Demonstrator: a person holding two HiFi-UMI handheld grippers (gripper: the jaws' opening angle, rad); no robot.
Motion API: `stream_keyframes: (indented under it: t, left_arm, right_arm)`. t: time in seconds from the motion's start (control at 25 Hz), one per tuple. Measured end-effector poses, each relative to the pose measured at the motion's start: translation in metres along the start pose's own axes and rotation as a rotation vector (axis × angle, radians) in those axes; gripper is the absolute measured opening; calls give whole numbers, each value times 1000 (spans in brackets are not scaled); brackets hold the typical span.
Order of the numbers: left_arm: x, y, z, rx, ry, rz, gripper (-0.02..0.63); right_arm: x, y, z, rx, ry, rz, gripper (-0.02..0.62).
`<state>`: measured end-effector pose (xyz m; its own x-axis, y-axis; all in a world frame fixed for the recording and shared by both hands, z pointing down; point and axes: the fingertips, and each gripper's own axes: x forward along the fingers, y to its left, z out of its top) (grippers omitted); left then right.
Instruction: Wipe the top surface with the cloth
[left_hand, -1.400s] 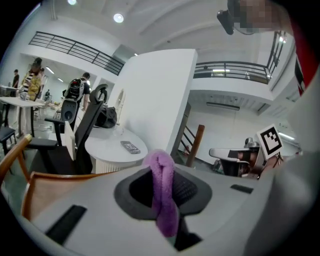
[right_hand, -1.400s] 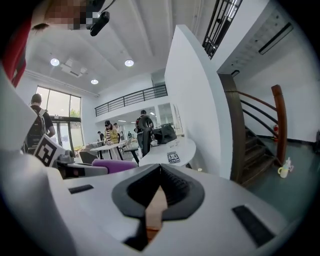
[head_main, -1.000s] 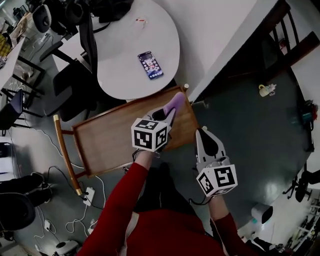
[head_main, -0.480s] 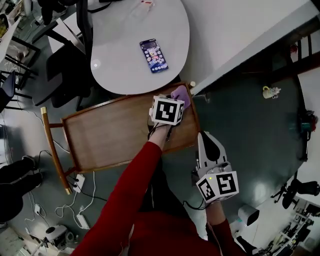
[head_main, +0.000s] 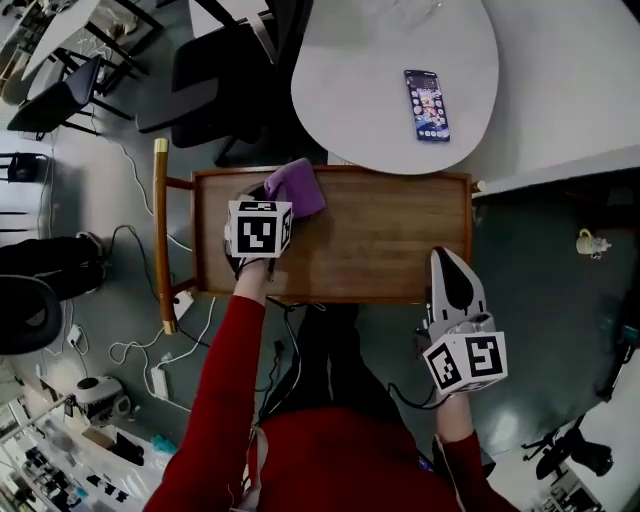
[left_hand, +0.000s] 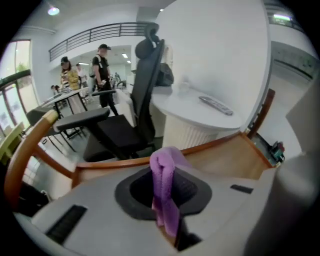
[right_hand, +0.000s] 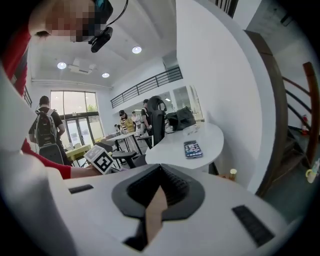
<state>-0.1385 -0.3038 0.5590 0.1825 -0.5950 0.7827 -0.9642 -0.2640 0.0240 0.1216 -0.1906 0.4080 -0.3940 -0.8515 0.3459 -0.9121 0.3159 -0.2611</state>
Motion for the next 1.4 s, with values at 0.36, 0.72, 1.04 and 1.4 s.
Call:
stream_keyframes:
  t: [0.36, 0.72, 1.04, 1.4]
  left_arm:
    - [-45, 120, -45, 14, 38, 337, 54]
    - [-74, -112, 36, 73, -201, -261, 52]
    - [-38, -352, 21, 203, -33, -666, 52]
    - [3, -271, 2, 213, 36, -423, 52]
  right_arm:
    - [18, 27, -1, -23, 17, 65, 12]
    - [-45, -21, 2, 39, -53, -168, 12]
    - [-132, -60, -5, 95, -119, -387, 12]
    - [-112, -53, -5, 79, -78, -280, 12]
